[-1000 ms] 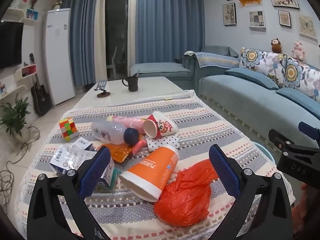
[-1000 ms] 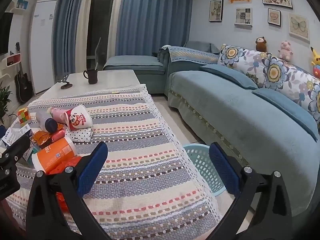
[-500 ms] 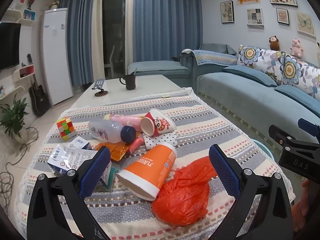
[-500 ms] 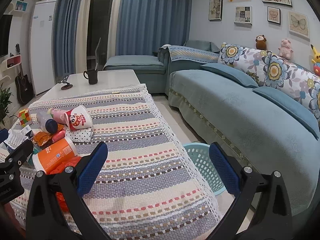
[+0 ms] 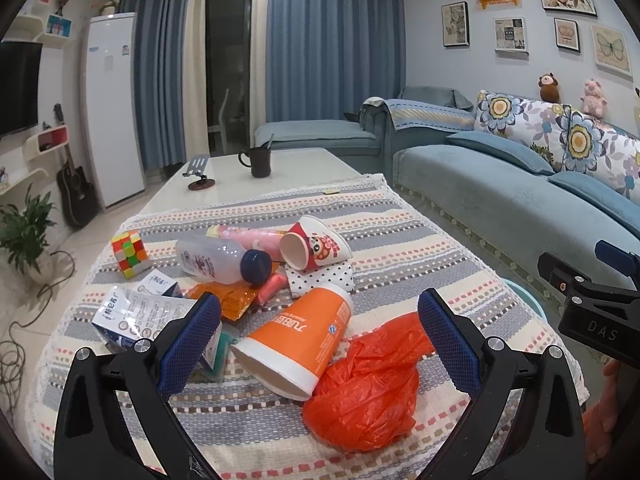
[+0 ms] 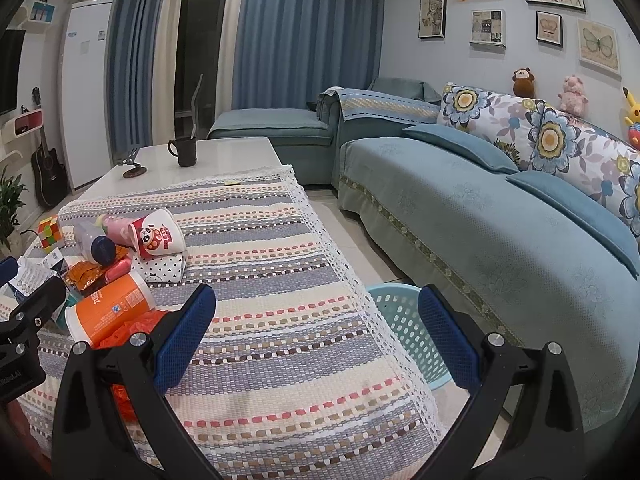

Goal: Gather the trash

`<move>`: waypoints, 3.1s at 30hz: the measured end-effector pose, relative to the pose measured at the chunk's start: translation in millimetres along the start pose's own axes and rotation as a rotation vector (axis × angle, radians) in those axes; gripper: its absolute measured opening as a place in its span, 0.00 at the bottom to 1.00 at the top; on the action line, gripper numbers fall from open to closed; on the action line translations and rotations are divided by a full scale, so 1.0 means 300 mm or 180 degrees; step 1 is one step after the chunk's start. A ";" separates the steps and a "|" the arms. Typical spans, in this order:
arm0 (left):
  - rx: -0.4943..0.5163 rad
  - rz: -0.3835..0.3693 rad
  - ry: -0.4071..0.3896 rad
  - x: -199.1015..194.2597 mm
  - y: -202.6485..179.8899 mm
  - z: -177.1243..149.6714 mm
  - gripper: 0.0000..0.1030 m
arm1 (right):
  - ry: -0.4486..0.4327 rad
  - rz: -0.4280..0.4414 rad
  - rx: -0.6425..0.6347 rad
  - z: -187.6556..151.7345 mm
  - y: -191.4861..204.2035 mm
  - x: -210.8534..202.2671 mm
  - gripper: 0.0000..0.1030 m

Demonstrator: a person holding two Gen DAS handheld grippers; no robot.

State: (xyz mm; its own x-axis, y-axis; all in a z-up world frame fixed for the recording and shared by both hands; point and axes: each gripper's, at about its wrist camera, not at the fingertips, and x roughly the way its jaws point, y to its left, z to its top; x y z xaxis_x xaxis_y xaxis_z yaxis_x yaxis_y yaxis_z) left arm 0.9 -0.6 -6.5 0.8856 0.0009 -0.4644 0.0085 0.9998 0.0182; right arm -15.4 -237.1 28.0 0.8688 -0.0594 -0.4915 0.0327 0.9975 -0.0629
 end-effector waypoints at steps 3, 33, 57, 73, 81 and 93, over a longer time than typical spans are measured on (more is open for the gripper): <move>-0.0001 0.0000 -0.0001 0.000 0.000 0.000 0.93 | 0.0005 0.0000 -0.0011 -0.002 0.000 0.002 0.93; -0.0081 -0.0023 0.0047 -0.011 -0.004 -0.009 0.93 | -0.0028 -0.0078 0.0105 0.000 -0.027 0.000 0.93; -0.0365 0.0437 0.0101 -0.113 0.343 -0.072 0.91 | 0.0274 0.0651 -0.0366 -0.061 0.221 -0.004 0.79; -0.1808 0.0084 0.0987 0.106 0.583 -0.053 0.91 | 0.1007 0.1101 -0.0581 -0.188 0.482 0.144 0.92; -0.1998 0.0228 0.1189 0.263 0.579 -0.025 0.92 | 0.1092 0.1186 -0.0524 -0.172 0.474 0.176 0.91; -0.1298 0.0180 0.1322 0.368 0.429 -0.009 0.75 | 0.1338 0.1774 -0.0289 -0.161 0.427 0.200 0.43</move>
State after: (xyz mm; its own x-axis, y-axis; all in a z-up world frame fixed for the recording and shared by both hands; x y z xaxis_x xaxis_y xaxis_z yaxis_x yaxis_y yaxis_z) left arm 98.5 128.3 -57.8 0.6225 -0.0200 -0.7824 -0.2857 0.9249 -0.2510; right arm 17.0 -114.8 -51.7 0.4790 0.4316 -0.7644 -0.4193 0.8775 0.2327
